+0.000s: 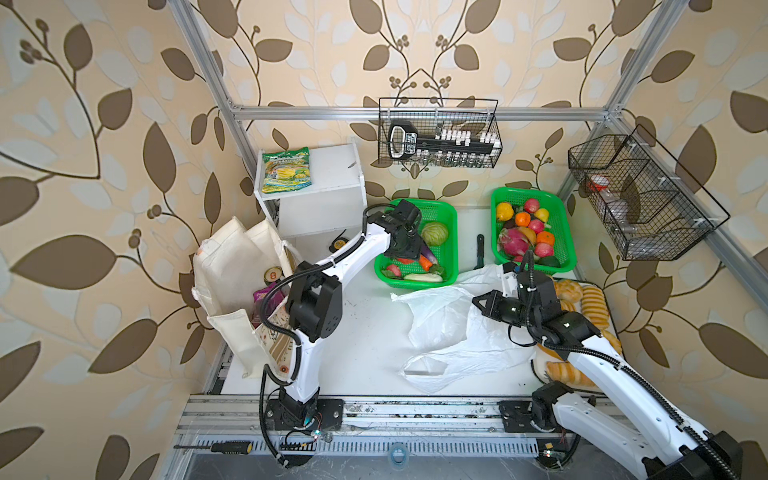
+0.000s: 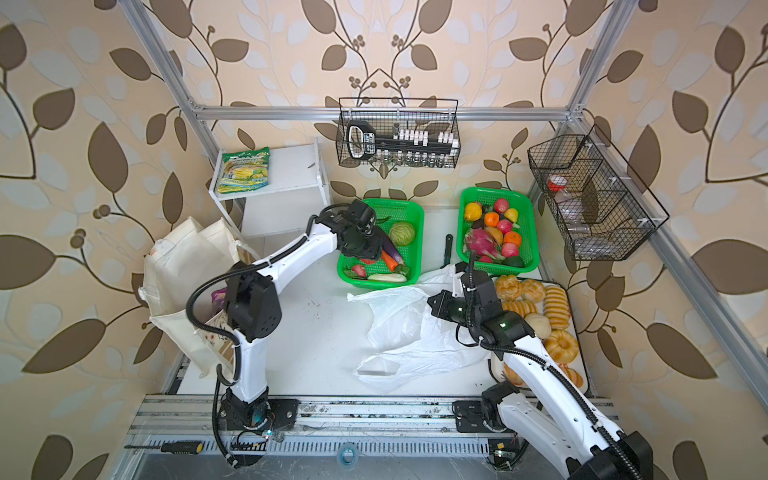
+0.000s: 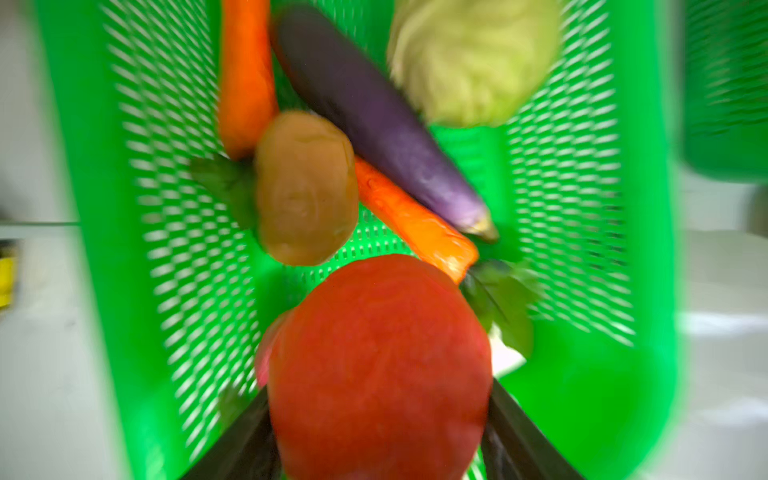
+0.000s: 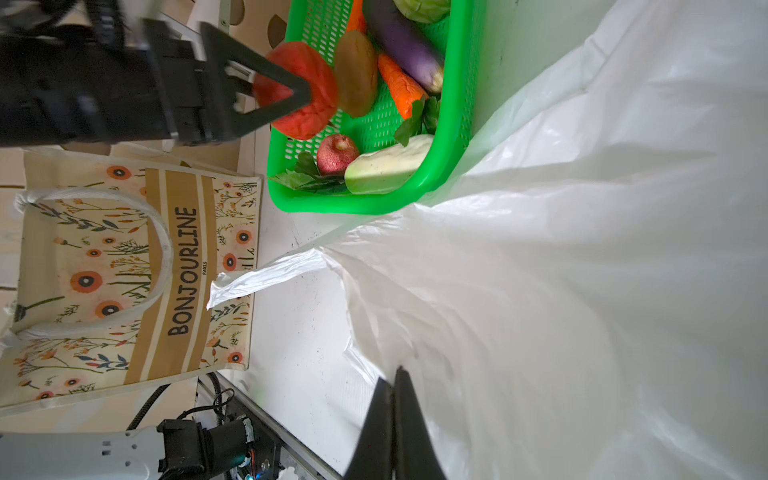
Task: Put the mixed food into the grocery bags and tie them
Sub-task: 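Carry the red tomato over the open plastic bag with the left gripper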
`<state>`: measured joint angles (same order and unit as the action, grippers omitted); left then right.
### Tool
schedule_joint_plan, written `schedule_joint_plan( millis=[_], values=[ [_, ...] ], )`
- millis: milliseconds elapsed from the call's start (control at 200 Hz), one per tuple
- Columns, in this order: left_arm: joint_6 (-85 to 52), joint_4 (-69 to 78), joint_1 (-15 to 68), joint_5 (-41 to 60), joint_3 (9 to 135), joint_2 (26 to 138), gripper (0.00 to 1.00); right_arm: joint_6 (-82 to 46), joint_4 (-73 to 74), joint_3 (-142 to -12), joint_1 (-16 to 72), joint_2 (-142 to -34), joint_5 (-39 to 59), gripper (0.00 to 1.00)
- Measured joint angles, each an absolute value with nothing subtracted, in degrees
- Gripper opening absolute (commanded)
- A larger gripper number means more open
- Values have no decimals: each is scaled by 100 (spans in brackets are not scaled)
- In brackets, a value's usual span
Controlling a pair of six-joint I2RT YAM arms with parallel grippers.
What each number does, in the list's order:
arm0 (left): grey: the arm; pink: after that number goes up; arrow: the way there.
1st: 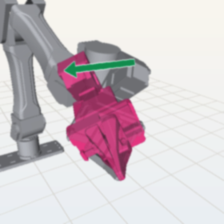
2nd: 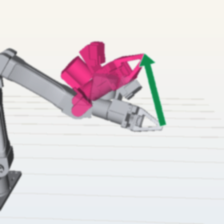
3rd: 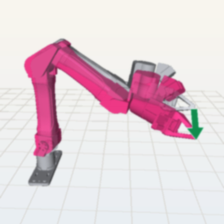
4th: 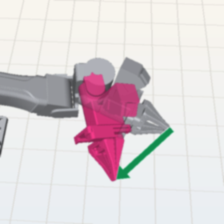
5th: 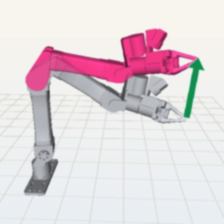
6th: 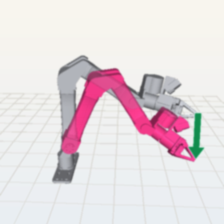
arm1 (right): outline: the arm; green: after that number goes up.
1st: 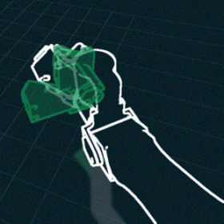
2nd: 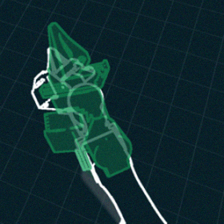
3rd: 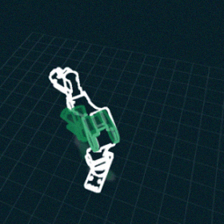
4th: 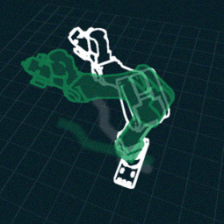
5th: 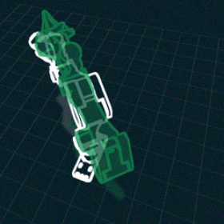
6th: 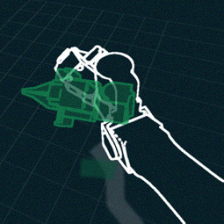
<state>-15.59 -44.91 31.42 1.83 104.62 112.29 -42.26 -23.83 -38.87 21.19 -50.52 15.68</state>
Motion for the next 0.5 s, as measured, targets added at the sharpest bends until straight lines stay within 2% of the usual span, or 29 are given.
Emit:
schedule_joint_plan(
  millis=[260, 375, 500],
  values=[
    [-1608, -3658, 3514, 1177, 8685, 8654, 63, -4327, -2182, -3887, 2018, -5177, 1820, 0],
    [-1651, -3409, 4084, 1619, 7870, 8086, 63, -4438, -2051, -3887, 1879, -5194, 2115, 0],
    [-1706, -3380, 4508, 1927, 7290, 7979, 61, -4532, -1914, -3887, 1741, -5192, 2392, 0]
  ],
)
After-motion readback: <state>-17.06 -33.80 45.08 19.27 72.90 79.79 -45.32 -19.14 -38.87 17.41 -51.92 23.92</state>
